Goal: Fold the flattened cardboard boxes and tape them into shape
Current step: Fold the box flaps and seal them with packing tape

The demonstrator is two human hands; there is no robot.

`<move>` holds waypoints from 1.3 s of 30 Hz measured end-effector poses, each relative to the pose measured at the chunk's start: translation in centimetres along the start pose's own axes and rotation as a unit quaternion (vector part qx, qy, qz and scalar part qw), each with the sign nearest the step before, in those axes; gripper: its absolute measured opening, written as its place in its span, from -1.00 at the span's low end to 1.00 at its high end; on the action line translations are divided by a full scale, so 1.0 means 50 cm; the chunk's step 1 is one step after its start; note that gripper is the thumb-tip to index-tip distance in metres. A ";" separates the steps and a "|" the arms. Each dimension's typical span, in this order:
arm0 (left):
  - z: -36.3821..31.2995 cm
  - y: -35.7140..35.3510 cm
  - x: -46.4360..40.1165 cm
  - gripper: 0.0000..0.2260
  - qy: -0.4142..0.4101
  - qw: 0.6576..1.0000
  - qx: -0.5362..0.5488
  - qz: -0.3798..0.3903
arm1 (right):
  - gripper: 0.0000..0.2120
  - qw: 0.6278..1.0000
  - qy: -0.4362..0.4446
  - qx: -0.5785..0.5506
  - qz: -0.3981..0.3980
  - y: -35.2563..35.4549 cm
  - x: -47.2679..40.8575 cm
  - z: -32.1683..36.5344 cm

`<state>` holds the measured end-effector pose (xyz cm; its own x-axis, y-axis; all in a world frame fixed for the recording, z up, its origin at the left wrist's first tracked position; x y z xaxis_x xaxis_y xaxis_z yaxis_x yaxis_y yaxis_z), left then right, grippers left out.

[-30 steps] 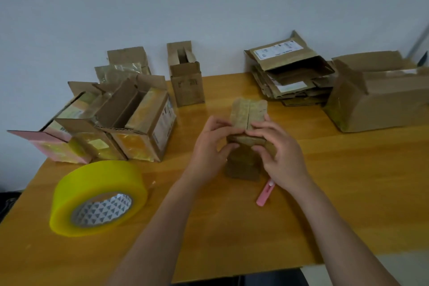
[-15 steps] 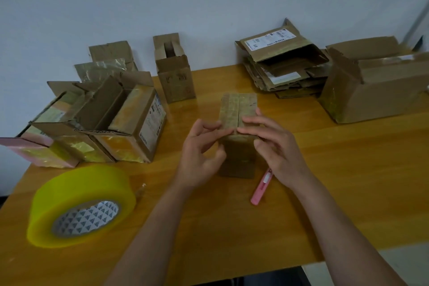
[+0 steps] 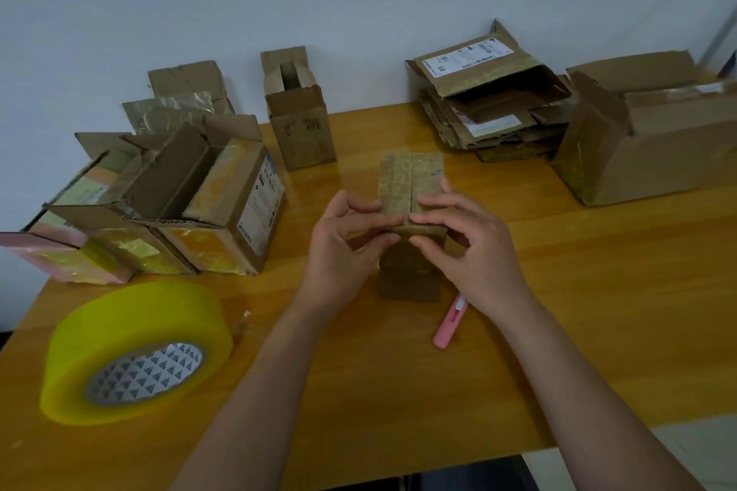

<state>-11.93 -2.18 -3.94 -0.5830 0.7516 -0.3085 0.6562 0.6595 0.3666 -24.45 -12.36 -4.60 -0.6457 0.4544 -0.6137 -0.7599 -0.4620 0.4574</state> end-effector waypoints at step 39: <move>0.019 0.061 0.057 -0.51 0.187 0.965 0.048 -0.179 | -0.15 0.964 -0.252 0.006 -0.089 -0.020 0.022 -0.021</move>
<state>-11.11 1.99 -4.55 -0.9013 0.4297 -0.0551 0.4106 0.8879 0.2074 -24.32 -12.19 -6.40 -0.4578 0.8391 -0.2939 -0.8604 -0.3349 0.3840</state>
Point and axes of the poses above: each hand's wrist, its own x-axis away from the middle knuckle, its own y-axis out of the back of the hand, z = x × y, the point moved 10 cm from there along -x, towards the middle knuckle, and after that the axes turned 6 degrees about y, right-handed, at the moved point
